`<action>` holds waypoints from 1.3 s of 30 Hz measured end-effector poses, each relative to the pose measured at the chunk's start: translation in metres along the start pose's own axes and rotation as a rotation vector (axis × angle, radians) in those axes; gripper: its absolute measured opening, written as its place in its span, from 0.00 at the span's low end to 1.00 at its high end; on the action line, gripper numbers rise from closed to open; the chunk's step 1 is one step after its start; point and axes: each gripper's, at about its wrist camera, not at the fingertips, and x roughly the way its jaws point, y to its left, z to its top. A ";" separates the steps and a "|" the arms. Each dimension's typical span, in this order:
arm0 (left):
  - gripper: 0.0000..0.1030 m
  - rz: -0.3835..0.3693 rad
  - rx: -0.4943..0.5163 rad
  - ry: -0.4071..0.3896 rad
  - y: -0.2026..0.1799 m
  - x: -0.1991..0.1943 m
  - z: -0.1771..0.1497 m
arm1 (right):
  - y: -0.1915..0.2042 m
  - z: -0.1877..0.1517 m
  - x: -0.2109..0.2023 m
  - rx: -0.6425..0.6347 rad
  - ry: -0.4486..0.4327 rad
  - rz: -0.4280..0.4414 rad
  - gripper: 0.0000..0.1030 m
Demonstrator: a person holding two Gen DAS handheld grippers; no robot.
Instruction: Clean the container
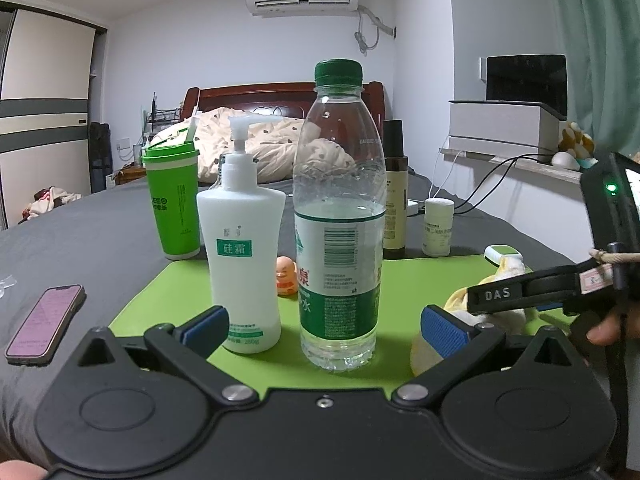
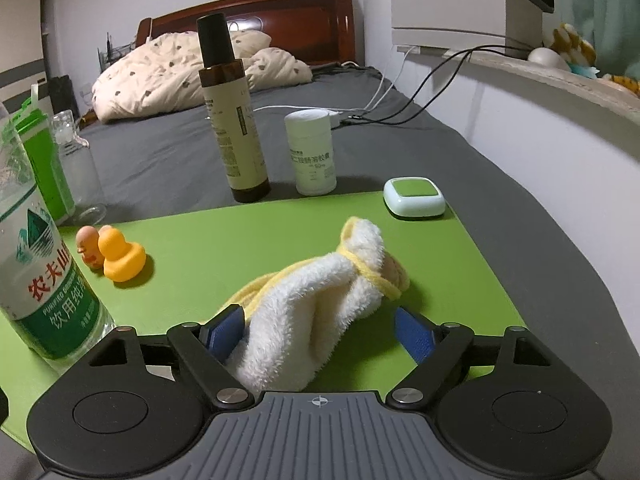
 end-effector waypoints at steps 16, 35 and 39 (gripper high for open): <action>1.00 0.010 0.009 0.008 0.003 -0.007 0.006 | 0.006 0.008 -0.076 -0.025 -0.072 -0.021 0.81; 1.00 -0.002 0.006 0.042 0.011 -0.047 0.010 | 0.021 -0.055 -0.144 0.009 -0.057 -0.013 0.81; 1.00 -0.001 0.011 0.044 0.010 -0.051 0.011 | 0.021 -0.061 -0.150 0.004 -0.061 -0.016 0.81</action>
